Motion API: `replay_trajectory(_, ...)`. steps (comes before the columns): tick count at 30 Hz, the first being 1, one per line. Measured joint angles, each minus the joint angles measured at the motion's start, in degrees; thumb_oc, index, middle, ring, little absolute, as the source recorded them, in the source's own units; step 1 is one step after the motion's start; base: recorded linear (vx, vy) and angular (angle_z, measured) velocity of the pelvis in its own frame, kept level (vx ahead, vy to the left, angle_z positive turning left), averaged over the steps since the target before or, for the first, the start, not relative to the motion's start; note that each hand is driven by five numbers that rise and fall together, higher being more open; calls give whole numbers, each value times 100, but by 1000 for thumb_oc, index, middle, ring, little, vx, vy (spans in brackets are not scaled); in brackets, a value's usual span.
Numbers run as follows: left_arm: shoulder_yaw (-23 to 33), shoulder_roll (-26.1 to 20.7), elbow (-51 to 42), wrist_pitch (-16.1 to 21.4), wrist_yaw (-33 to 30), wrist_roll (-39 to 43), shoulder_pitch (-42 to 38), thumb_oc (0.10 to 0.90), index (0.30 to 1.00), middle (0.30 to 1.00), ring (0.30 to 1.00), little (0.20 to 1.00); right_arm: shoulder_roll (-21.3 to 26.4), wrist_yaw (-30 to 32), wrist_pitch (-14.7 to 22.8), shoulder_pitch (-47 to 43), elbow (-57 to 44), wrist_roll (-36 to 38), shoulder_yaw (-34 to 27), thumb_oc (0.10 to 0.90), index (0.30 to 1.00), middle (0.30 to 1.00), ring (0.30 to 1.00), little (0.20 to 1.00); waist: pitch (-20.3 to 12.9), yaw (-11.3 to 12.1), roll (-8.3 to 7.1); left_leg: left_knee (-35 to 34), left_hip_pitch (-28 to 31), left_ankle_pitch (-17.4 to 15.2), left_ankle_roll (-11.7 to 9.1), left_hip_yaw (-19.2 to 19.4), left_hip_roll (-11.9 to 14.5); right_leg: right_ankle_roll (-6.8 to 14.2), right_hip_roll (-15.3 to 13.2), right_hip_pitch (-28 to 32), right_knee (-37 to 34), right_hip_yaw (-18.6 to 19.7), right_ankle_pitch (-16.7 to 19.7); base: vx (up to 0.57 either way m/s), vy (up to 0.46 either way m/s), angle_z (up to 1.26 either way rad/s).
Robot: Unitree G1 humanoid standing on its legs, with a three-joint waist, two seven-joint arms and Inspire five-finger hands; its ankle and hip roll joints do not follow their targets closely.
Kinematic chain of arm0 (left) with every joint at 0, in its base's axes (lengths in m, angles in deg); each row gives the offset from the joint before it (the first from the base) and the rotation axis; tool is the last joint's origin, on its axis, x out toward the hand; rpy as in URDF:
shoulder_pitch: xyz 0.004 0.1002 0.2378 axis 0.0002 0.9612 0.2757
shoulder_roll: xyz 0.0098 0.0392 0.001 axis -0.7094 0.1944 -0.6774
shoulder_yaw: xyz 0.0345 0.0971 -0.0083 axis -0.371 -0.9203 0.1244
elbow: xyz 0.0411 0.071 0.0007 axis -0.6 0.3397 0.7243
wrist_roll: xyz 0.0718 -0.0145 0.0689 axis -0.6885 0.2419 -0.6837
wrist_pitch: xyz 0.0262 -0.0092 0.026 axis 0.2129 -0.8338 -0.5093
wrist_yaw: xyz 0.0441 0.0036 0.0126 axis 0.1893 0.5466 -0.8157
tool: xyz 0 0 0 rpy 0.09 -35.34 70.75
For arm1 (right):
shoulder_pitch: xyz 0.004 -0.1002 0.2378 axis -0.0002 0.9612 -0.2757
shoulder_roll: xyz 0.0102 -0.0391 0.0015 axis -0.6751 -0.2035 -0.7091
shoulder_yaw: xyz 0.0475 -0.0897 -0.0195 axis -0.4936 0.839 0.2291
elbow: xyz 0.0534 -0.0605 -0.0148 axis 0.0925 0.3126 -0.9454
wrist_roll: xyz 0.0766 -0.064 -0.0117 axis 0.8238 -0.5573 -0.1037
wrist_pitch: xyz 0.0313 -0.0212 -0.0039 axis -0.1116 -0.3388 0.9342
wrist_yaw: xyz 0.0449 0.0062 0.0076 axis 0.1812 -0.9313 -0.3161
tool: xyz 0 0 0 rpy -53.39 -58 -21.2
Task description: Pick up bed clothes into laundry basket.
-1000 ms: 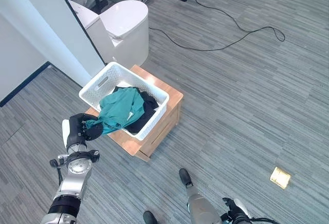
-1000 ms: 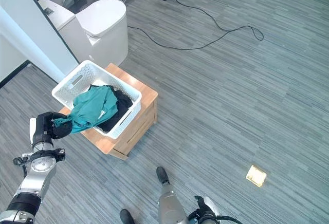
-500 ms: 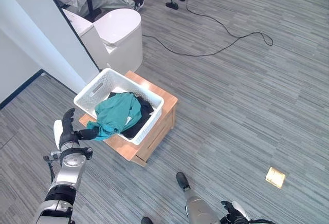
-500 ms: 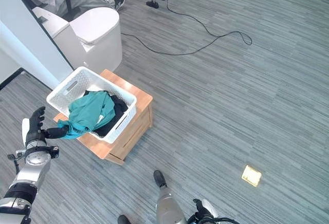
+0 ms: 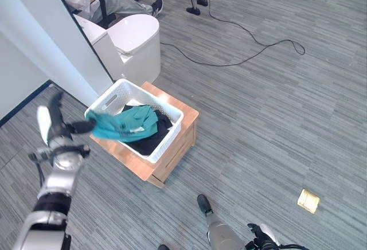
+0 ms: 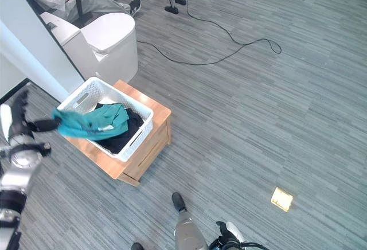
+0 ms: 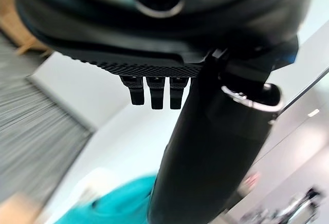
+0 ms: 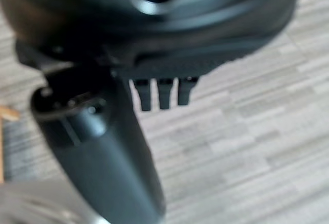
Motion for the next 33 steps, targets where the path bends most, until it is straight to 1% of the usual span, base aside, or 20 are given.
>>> replay_trajectory(3,-5,-424,-57,84,6,40,-182,800,900,900,900,900,22,-3,47,-39,-109,0,29,800,900,900,900,900,-27,37,4,-3,63,0,0,-10,4,6,-1,67,0,-16,-7,0,0,0)
replay_trajectory(5,-4,-546,-118,127,25,38,-175,800,900,900,900,900,22,-15,46,-4,-153,0,25,800,900,900,900,900,-44,88,11,-3,78,1,-2,-35,11,5,-2,96,0,-40,-7,7,6,6)
replay_trajectory(7,-3,-565,-159,124,57,34,-138,800,900,900,900,900,26,-23,47,94,-196,-1,23,800,900,900,900,900,-71,127,16,-12,124,5,-8,-116,24,35,-11,184,-1,-114,-59,6,10,19)
replay_trajectory(10,-6,-570,-152,120,64,15,-63,800,900,900,900,900,27,-26,46,177,-194,-1,19,800,900,900,900,900,-129,163,2,-23,133,6,-10,-149,31,0,-24,225,-3,-160,-102,2,16,12)
replay_trajectory(14,-12,-612,-19,104,57,-26,-81,800,900,900,900,900,32,-26,35,231,-256,24,-12,800,900,900,900,900,-208,242,-70,-15,131,6,-10,-157,22,4,-28,218,-1,-160,-98,1,8,0)
replay_trajectory(17,93,-616,-69,108,-31,-5,-68,800,900,900,900,900,108,-11,34,376,-718,131,-57,800,900,900,900,900,-246,240,-138,-2,129,6,-10,-156,24,26,-25,212,0,-158,-81,-21,38,-2)
replay_trajectory(18,447,-595,-676,136,-132,160,356,800,900,900,900,900,200,-17,6,641,-1539,166,-227,800,900,900,900,900,-266,195,-181,-2,120,4,-8,-147,22,20,-24,192,0,-147,-74,-29,46,-4)
replay_trajectory(19,642,-588,-1077,267,-226,223,681,800,900,900,900,900,246,17,65,775,-1996,170,-357,800,900,900,900,900,-272,154,-203,0,118,3,-6,-146,23,6,-22,190,1,-148,-63,-16,46,-4)
replay_trajectory(20,774,-538,-1395,398,-282,277,914,800,900,900,900,900,312,10,58,843,-2357,173,-449,800,900,900,900,900,-283,138,-223,-2,125,1,-4,-149,24,-5,-23,206,2,-152,-54,-13,52,0)
replay_trajectory(22,1320,-216,-2228,572,-288,395,1587,800,900,900,900,900,561,-11,12,1059,-3382,173,-614,800,900,900,900,900,-285,84,-225,-15,158,-12,6,-143,13,-4,-31,234,3,-145,-54,-5,34,2)
replay_trajectory(23,1554,217,-2960,897,-298,556,2123,800,900,900,900,900,884,51,168,1213,-4319,129,-910,800,900,900,900,900,-306,95,-261,-15,219,-13,6,-165,21,-4,-35,313,2,-176,-56,-12,29,11)
replay_trajectory(24,1514,222,-3001,996,-272,555,2167,800,900,900,900,900,907,142,340,1032,-4284,91,-1022,800,900,900,900,900,-360,122,-339,0,227,-12,5,-172,38,-3,-27,331,1,-214,-58,-37,60,16)
replay_trajectory(26,1546,293,-3108,1009,-230,619,2230,800,900,900,900,900,970,159,320,712,-4353,59,-1127,800,900,900,900,900,-434,269,-460,-17,224,-10,2,-218,48,9,-28,348,2,-246,-68,-53,45,9)
replay_trajectory(27,1585,426,-3355,1041,-197,669,2484,800,900,900,900,900,1079,150,312,644,-4538,-15,-1169,800,900,900,900,900,-479,343,-500,-27,214,-9,0,-267,48,37,-35,360,2,-277,-91,-65,32,21)
replay_trajectory(28,1685,826,-3810,1217,-14,729,2984,800,900,900,900,900,1271,151,319,651,-4990,-84,-1239,800,900,900,900,900,-504,447,-531,-29,162,-11,3,-375,55,38,-62,398,1,-352,-119,-70,21,36)
replay_trajectory(29,1661,1006,-3944,1268,97,788,3169,800,900,900,900,900,1309,153,366,651,-5115,-126,-1289,800,900,900,900,900,-531,488,-550,-23,177,5,4,-472,50,40,-81,414,-1,-441,-129,-89,22,46)
replay_trajectory(30,1595,1070,-3968,1259,186,846,3260,800,900,900,900,900,1306,162,431,610,-5153,-145,-1326,800,900,900,900,900,-576,591,-604,-21,141,19,18,-512,63,38,-99,427,-1,-494,-139,-92,6,41)
replay_trajectory(31,1528,1090,-3958,1237,327,967,3298,800,900,900,900,900,1313,131,431,498,-5181,-153,-1297,800,900,900,900,900,-641,780,-710,-24,75,38,28,-625,63,34,-113,410,-1,-583,-133,-98,10,42)
replay_trajectory(32,1486,1120,-3967,1240,390,1008,3298,800,900,900,900,900,1343,118,429,455,-5228,-151,-1264,800,900,900,900,900,-678,872,-763,-26,-15,66,30,-722,64,34,-142,414,0,-654,-133,-64,1,45)
replay_trajectory(33,1438,1140,-3991,1241,439,1008,3317,800,900,900,900,900,1385,97,456,450,-5332,-158,-1244,800,900,900,900,900,-725,897,-817,-21,-58,87,42,-803,55,44,-174,389,0,-742,-140,-87,-13,57)
